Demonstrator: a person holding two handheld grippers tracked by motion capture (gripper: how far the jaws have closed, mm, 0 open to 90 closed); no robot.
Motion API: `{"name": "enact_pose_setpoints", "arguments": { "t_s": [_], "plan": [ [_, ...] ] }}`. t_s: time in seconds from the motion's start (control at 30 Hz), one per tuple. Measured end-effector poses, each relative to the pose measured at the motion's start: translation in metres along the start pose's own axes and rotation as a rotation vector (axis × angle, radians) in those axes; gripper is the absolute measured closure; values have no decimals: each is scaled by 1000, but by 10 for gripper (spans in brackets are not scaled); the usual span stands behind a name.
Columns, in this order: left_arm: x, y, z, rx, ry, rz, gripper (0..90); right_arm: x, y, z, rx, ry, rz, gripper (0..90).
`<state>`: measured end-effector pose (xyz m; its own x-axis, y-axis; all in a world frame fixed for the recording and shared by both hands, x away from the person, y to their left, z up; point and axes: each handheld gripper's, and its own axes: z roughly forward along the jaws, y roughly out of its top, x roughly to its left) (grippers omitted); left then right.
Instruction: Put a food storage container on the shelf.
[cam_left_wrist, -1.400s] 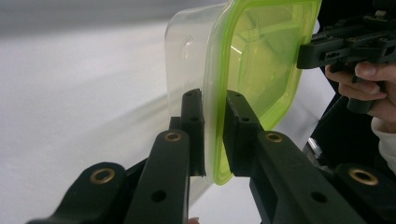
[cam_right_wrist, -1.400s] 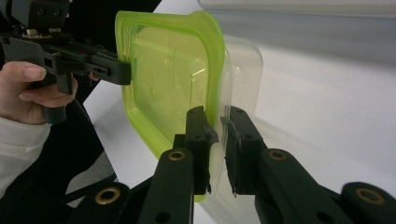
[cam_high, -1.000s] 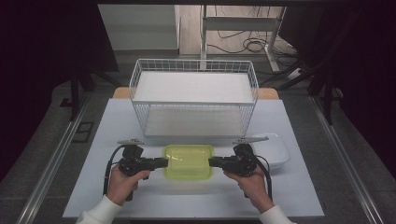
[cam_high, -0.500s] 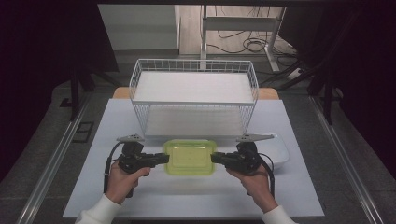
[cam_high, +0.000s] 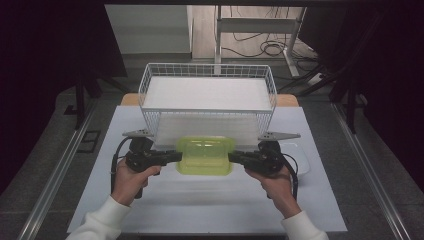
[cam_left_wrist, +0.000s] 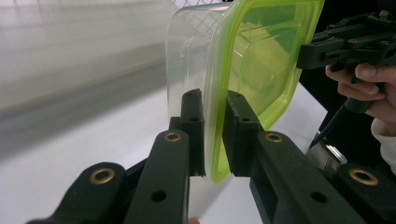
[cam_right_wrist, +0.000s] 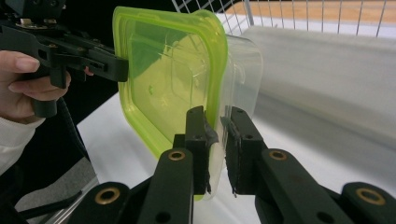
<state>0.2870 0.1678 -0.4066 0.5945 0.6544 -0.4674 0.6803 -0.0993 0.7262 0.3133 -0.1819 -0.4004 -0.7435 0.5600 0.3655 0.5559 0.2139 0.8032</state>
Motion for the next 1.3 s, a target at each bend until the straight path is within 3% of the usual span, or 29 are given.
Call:
{"name": "enact_pose_setpoints", "arguments": {
  "t_s": [0.43, 0.7, 0.97, 1.3],
  "plan": [
    [-8, 46, -14, -48, -9, 46, 797, 3, 41, -15, -44, -6, -39, 795],
    [-6, 82, -20, -71, -22, 63, 795, -6, 75, -19, -73, 11, -39, 797],
    [4, 119, -21, -67, -25, 64, 795, -17, 107, -18, -97, 12, -21, 798],
    [12, 146, -21, -75, -37, 72, 794, -30, 131, -15, -126, 32, -6, 801]
  ]
}}
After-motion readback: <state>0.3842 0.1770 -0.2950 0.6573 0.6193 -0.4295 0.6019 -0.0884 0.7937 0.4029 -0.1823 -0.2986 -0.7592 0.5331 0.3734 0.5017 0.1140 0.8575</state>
